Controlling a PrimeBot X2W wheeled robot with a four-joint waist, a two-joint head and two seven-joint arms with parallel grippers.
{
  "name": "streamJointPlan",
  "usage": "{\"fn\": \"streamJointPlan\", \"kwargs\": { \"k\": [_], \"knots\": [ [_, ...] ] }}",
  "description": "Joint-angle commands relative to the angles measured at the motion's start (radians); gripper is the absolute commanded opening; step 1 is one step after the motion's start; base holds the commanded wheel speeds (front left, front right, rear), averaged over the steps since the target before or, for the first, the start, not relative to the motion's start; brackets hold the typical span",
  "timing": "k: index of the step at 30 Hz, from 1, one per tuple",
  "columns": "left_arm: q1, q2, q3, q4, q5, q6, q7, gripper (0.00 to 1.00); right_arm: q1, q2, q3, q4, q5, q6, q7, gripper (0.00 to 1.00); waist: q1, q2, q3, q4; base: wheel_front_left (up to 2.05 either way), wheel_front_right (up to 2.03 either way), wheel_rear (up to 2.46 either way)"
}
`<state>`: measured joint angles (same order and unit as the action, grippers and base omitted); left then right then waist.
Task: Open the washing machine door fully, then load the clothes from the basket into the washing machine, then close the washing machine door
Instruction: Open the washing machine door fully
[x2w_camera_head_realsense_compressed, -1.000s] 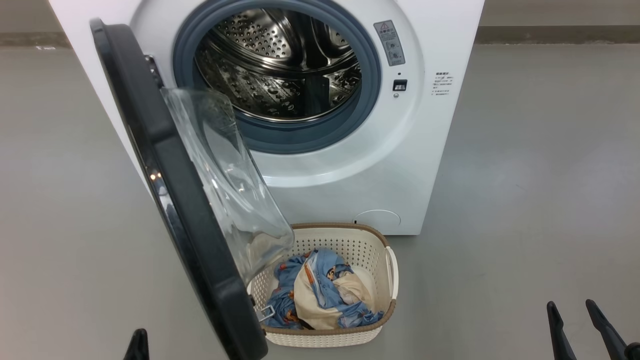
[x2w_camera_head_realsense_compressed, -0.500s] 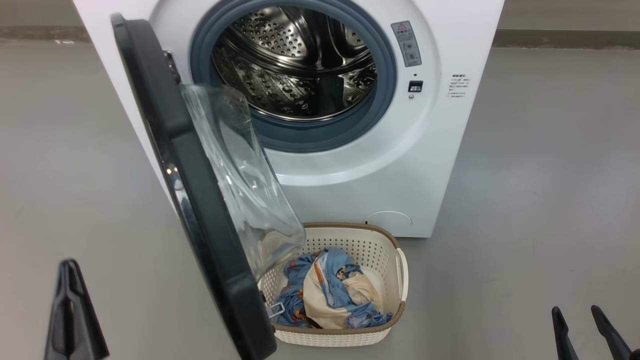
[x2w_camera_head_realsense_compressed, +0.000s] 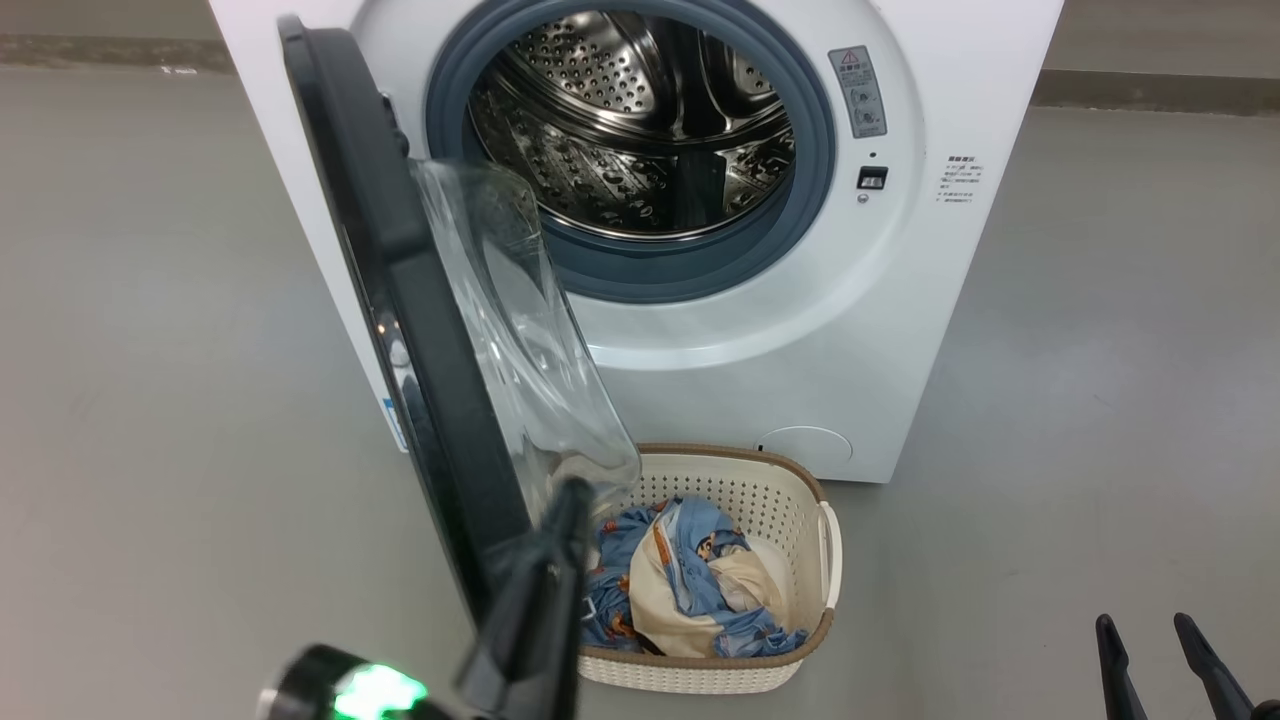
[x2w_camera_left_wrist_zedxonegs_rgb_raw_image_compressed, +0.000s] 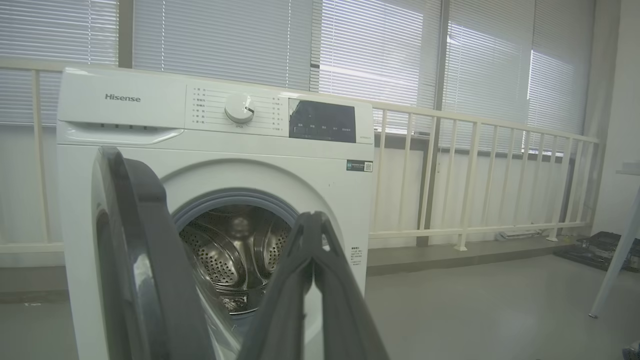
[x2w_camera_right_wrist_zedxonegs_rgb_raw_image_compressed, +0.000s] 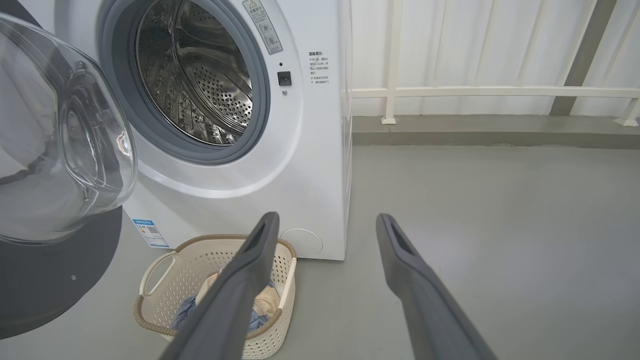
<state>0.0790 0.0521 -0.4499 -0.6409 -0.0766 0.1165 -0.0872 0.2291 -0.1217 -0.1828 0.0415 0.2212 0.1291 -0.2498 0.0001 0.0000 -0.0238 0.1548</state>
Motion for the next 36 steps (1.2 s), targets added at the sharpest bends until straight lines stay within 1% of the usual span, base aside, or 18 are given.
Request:
{"fn": "streamJointPlan", "kwargs": {
  "k": [1,3,5,6,12,15,26,29,30,36],
  "knots": [
    [-0.039,-0.001,-0.009,0.017,-0.039,0.019,0.028,0.00,-0.015,-0.016,0.022,-0.026,-0.012,0.002,-0.012,1.00,0.0000,0.0000,0.000,0.000,0.00,0.00,0.00],
    [-0.043,-0.001,-0.046,0.067,-0.078,0.045,0.060,0.00,-0.017,-0.015,0.024,-0.026,-0.011,0.002,-0.012,1.00,0.0000,0.0000,0.001,-0.001,0.00,0.00,0.00],
    [-0.049,-0.001,-0.064,0.122,-0.080,0.060,0.089,0.00,-0.019,-0.014,0.023,-0.026,-0.010,0.002,-0.012,1.00,0.0000,0.0000,0.002,-0.002,0.00,0.00,0.00],
    [-0.046,-0.001,-0.071,0.144,-0.098,0.070,0.099,0.00,-0.020,-0.014,0.023,-0.025,-0.009,0.002,-0.012,1.00,0.0000,0.0000,0.003,-0.003,0.00,0.00,0.00],
    [-0.035,-0.002,-0.075,0.284,-0.137,0.113,0.120,0.00,-0.022,-0.013,0.026,-0.026,-0.004,0.002,-0.012,1.00,0.0000,0.0000,0.010,-0.005,0.00,0.00,0.00],
    [-0.035,-0.002,-0.080,0.329,-0.145,0.129,0.120,0.00,-0.021,-0.013,0.027,-0.026,-0.003,0.002,-0.012,1.00,0.0000,0.0000,0.014,-0.002,0.00,0.00,0.00],
    [-0.048,-0.002,-0.087,0.416,-0.191,0.171,0.070,0.00,-0.020,-0.019,0.029,-0.024,0.001,0.002,-0.012,1.00,0.0000,0.0000,0.022,0.018,0.00,0.00,0.00],
    [-0.059,-0.002,-0.087,0.420,-0.203,0.193,0.049,0.00,-0.020,-0.019,0.032,-0.022,0.000,0.002,-0.012,1.00,0.0000,0.0000,0.020,0.024,0.00,0.00,0.00],
    [-0.065,-0.002,-0.083,0.423,-0.207,0.207,0.039,0.00,-0.019,-0.019,0.034,-0.022,0.000,0.002,-0.012,1.00,0.0000,0.0000,0.018,0.028,0.00,0.00,0.00],
    [-0.072,-0.002,-0.071,0.427,-0.215,0.228,0.014,0.00,-0.016,-0.018,0.034,-0.020,0.000,0.002,-0.012,1.00,0.0000,0.0000,0.015,0.042,0.00,0.00,0.00]
  ]
}}
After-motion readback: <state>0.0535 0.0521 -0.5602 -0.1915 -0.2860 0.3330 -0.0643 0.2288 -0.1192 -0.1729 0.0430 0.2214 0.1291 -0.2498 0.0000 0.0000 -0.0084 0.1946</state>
